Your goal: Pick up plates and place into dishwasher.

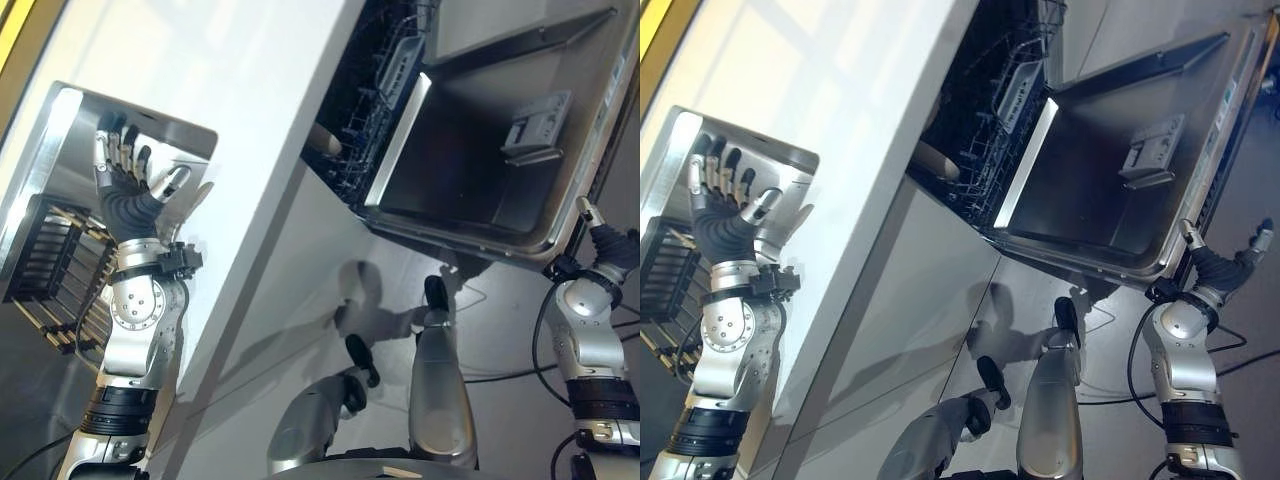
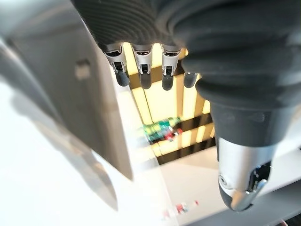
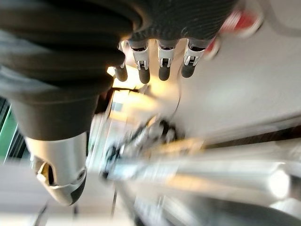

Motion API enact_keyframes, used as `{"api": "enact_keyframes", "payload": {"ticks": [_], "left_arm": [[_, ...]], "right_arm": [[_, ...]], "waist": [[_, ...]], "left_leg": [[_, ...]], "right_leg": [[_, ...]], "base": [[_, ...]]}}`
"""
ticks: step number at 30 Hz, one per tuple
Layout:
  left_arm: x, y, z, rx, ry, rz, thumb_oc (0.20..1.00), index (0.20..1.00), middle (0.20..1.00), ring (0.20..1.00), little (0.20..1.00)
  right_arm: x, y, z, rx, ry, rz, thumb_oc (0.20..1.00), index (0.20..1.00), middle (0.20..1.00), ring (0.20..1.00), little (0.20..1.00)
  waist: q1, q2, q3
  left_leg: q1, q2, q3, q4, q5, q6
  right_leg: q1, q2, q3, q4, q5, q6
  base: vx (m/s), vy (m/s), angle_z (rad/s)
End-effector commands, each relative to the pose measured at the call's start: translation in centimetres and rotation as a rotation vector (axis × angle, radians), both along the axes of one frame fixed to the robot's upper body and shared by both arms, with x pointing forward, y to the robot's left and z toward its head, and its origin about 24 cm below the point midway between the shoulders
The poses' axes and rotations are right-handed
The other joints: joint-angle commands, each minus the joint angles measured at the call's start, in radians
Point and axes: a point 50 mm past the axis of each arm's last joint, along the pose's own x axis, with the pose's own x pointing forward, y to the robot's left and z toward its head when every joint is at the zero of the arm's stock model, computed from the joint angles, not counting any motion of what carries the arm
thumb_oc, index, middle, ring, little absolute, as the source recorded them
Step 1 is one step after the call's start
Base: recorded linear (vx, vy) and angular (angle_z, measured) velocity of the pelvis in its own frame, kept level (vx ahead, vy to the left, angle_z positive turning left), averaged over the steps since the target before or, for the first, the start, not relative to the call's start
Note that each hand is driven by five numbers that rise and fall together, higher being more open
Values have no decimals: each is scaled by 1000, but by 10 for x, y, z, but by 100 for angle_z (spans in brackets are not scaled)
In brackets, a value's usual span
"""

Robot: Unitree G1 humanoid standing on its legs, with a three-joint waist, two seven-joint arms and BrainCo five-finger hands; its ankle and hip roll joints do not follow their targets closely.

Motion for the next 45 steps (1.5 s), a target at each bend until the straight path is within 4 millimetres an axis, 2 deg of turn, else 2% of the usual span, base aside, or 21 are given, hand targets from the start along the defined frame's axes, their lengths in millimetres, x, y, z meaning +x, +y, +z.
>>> {"api": "enact_keyframes", "payload": {"ticks": [1, 4, 9, 12, 17, 19, 21, 24, 26, 30, 34, 41, 45], "left_arm": [[-7, -10, -2, -44, -59, 18, 1000, 1000, 1000, 1000, 1000], [-6, -14, -3, -57, -60, 17, 1000, 1000, 1000, 1000, 1000], [-3, -18, -2, -80, -64, 8, 1000, 1000, 1000, 1000, 1000], [-1, -23, -2, -58, -56, -16, 1000, 1000, 1000, 1000, 1000], [4, -35, -5, -42, -49, -26, 1000, 1000, 1000, 1000, 1000], [3, -38, -4, -20, -64, -44, 1000, 1000, 1000, 1000, 1000], [3, -41, -2, -1, -72, -58, 1000, 1000, 1000, 1000, 1000], [4, -44, 2, 16, -76, -81, 1000, 1000, 1000, 1000, 1000], [6, -45, 4, 15, -69, -85, 1000, 1000, 1000, 1000, 1000], [5, -40, 5, 15, -75, -87, 1000, 1000, 1000, 1000, 1000], [7, -32, 8, 11, -71, -85, 1000, 1000, 1000, 1000, 1000], [7, -17, 11, -9, -68, -80, 1000, 1000, 1000, 1000, 1000], [6, -9, 9, -22, -61, -85, 1000, 1000, 1000, 1000, 1000]], "right_arm": [[-19, -2, 16, -103, -150, -203, 1000, 1000, 1000, 1000, 1000], [-28, -4, -2, -15, -148, -280, 1000, 1000, 1000, 1000, 1000], [-34, -15, -42, 242, -152, -292, 1000, 1000, 1000, 1000, 1000], [-29, -14, -47, 313, -216, -216, 1000, 1000, 1000, 1000, 1000], [9, 1, -24, 379, -395, 82, 1000, 1000, 1000, 1000, 1000], [29, 16, -6, 374, -469, 243, 1000, 1000, 1000, 1000, 1000], [37, 23, 5, 358, -512, 310, 1000, 1000, 1000, 1000, 1000], [53, 36, 37, 287, -588, 452, 1000, 1000, 1000, 1000, 1000], [62, 47, 62, 210, -629, 611, 1000, 1000, 1000, 1000, 1000], [65, 65, 93, 67, -689, 854, 1000, 1000, 1000, 1000, 1000], [55, 87, 121, -93, -757, 1101, 1000, 1000, 1000, 1000, 1000], [44, 110, 133, -227, -695, 1395, 1000, 1000, 1000, 1000, 1000], [42, 114, 134, -229, -657, 1440, 1000, 1000, 1000, 1000, 1000]], "waist": [[-56, 99, 48], [-68, 120, 48], [-79, 151, 48], [-70, 171, 48], [-55, 213, 48], [-39, 226, 48], [-28, 230, 48], [-12, 232, 48], [-7, 232, 48], [-3, 225, 48], [-7, 210, 48], [-13, 190, 48], [-9, 180, 48]], "left_leg": [[-136, 21, -40, 128, 23, -18], [-143, 12, -32, 113, 29, -18], [-161, -1, -25, 108, 29, -20], [-203, -6, -33, 140, 23, -15], [-299, -19, -50, 200, 13, -17], [-348, -21, -59, 241, 1, -17], [-381, -17, -62, 274, -11, -15], [-424, -11, -65, 321, -29, -11], [-441, -11, -71, 338, -37, -10], [-465, -5, -74, 361, -43, -8], [-456, -1, -75, 353, -34, -9], [-397, -5, -83, 309, -10, -16], [-341, -9, -95, 277, -1, -19]], "right_leg": [[16, -44, 19, 104, -117, 20], [-1, -47, 38, 97, -106, 26], [-40, -47, 63, 94, -97, 32], [-86, -51, 68, 148, -114, 24], [-196, -53, 72, 254, -157, 7], [-243, -54, 72, 300, -182, 1], [-273, -56, 73, 336, -196, -4], [-320, -57, 65, 396, -217, -10], [-340, -55, 63, 420, -229, -14], [-362, -53, 60, 443, -238, -16], [-357, -50, 51, 440, -231, -16], [-294, -48, 42, 396, -219, -18], [-232, -56, 32, 358, -209, -19]], "base": [[19, 92, -16], [35, 76, -17], [27, 44, -10], [-35, -59, -4], [-56, -62, 12], [-78, -128, 13], [-66, -150, 6], [-44, -137, 10], [-16, -66, 5], [-21, -41, 4], [-7, -3, -14], [19, 48, 4], [48, 76, 3]]}}
